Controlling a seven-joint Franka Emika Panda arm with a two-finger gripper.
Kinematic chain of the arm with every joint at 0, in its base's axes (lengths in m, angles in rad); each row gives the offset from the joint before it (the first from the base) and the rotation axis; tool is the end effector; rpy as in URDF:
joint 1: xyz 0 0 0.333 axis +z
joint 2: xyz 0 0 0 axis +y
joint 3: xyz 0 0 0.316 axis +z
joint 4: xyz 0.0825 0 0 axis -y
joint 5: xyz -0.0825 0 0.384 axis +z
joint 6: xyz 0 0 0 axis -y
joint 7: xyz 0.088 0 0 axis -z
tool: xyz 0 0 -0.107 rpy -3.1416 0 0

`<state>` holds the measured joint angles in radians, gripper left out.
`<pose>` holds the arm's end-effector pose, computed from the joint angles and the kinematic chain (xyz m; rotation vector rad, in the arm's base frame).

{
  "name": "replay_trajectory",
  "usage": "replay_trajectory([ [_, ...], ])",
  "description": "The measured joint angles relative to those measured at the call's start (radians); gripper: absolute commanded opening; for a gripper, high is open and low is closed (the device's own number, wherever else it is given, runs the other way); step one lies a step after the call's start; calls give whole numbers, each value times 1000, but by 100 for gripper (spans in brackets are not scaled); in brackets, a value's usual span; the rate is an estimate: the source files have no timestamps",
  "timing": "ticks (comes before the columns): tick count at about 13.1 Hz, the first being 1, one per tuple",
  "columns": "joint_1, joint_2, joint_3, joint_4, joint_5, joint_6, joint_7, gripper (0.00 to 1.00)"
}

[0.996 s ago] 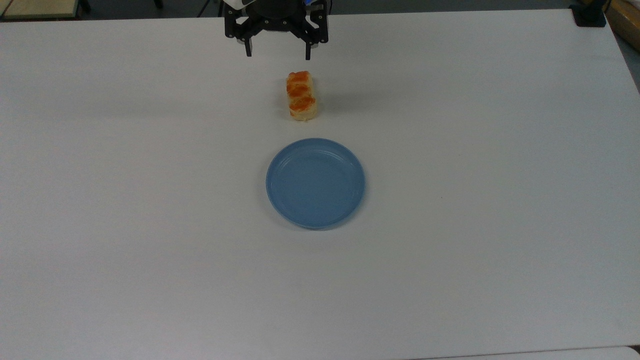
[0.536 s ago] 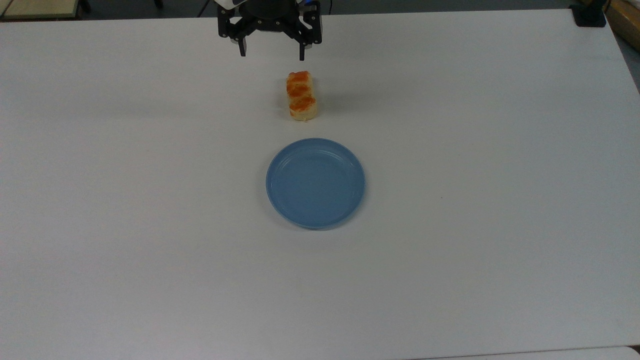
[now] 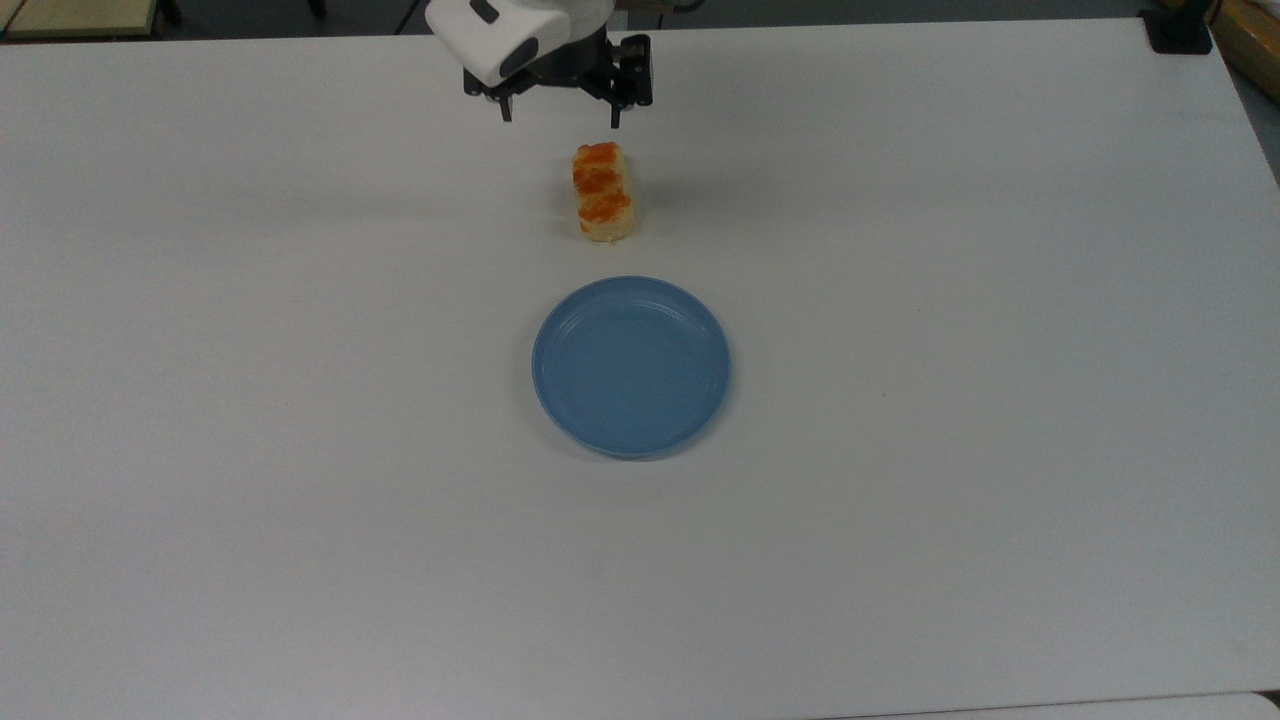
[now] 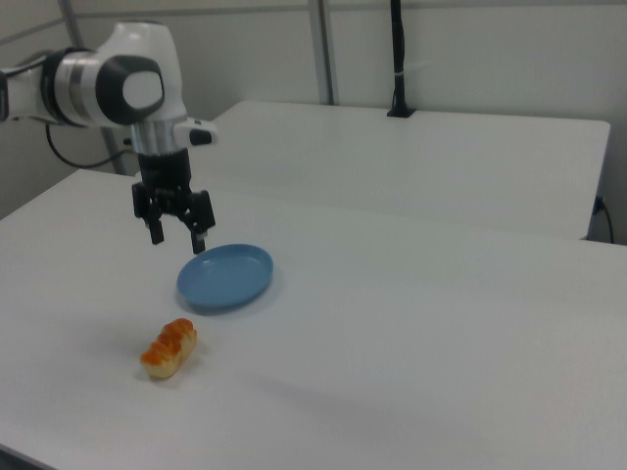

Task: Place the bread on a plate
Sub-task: 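Lower the gripper around the bread and close it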

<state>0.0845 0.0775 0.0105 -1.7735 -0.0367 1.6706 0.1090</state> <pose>0.5638 0.0500 0.4938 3.0762 -0.0108 -0.2712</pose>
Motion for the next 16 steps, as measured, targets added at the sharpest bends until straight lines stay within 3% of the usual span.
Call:
replay_trajectory([
  [7, 54, 18, 2, -300, -45, 278, 0, 100],
  [11, 84, 21, 2, -409, -65, 361, 0, 97],
  [14, 89, 45, 2, -426, -74, 400, 20, 26],
  [15, 90, 52, 2, -426, -76, 412, 28, 15],
  [16, 91, 57, 2, -426, -78, 423, 35, 13],
])
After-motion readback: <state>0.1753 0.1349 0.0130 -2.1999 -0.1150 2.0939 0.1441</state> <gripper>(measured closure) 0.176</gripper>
